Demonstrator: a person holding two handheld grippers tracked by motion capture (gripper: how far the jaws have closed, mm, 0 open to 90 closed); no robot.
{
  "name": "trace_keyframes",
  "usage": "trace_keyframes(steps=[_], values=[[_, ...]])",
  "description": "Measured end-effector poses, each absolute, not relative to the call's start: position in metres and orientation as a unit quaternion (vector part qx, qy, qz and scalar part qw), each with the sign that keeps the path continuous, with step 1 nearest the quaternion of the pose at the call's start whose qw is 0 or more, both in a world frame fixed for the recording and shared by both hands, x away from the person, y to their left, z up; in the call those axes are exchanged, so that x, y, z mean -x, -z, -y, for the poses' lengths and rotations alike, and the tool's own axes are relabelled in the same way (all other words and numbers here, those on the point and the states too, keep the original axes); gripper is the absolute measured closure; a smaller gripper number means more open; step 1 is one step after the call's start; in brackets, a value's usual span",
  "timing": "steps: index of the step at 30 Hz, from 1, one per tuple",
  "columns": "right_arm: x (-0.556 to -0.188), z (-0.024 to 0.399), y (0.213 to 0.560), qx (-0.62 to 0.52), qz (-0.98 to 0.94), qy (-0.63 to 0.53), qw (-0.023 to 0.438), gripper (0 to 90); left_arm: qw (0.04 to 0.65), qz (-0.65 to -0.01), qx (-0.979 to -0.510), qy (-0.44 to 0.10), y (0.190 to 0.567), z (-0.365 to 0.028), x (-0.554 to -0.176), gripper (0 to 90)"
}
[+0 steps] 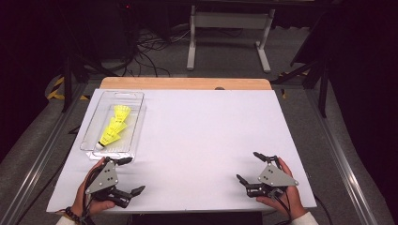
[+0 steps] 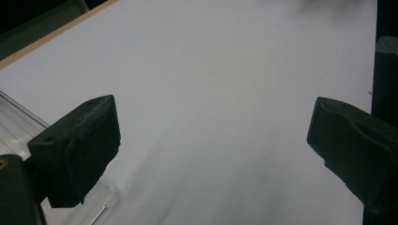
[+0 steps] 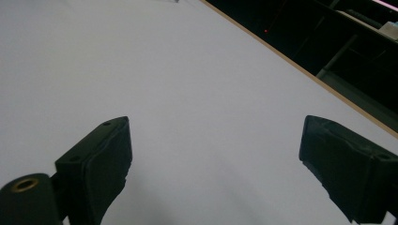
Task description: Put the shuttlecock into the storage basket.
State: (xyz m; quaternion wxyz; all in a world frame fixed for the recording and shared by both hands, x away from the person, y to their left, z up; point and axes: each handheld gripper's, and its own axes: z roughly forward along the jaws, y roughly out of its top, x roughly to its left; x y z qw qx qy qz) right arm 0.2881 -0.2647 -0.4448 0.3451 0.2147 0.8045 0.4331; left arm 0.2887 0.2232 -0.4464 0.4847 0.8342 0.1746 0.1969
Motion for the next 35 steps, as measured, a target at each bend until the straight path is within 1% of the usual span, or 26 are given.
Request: trace_keyframes(steps=[35], values=[[-0.2912,0.2642,0.4458,-0.216,-0.806,-0.433,0.341,10.8,0.484,-0.177,-0.834,-0.198,0.4461,-0.2243,-0.2900,3.7]])
